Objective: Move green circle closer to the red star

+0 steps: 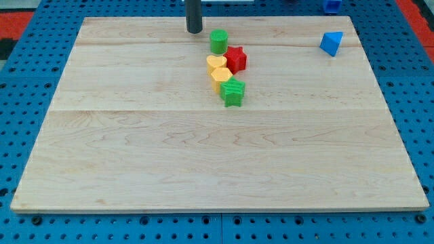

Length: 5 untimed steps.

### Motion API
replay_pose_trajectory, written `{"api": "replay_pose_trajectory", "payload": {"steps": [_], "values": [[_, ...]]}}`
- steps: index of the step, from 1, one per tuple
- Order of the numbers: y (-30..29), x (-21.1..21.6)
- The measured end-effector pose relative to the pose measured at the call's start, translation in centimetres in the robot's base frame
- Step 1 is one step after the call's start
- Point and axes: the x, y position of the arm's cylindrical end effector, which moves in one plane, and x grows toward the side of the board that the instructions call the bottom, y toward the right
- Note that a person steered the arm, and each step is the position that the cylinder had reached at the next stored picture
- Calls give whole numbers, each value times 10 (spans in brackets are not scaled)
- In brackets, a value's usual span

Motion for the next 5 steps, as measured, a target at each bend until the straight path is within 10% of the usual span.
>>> {"api": "replay_pose_trajectory", "payload": {"steps": [5], "values": [[27,49]]}}
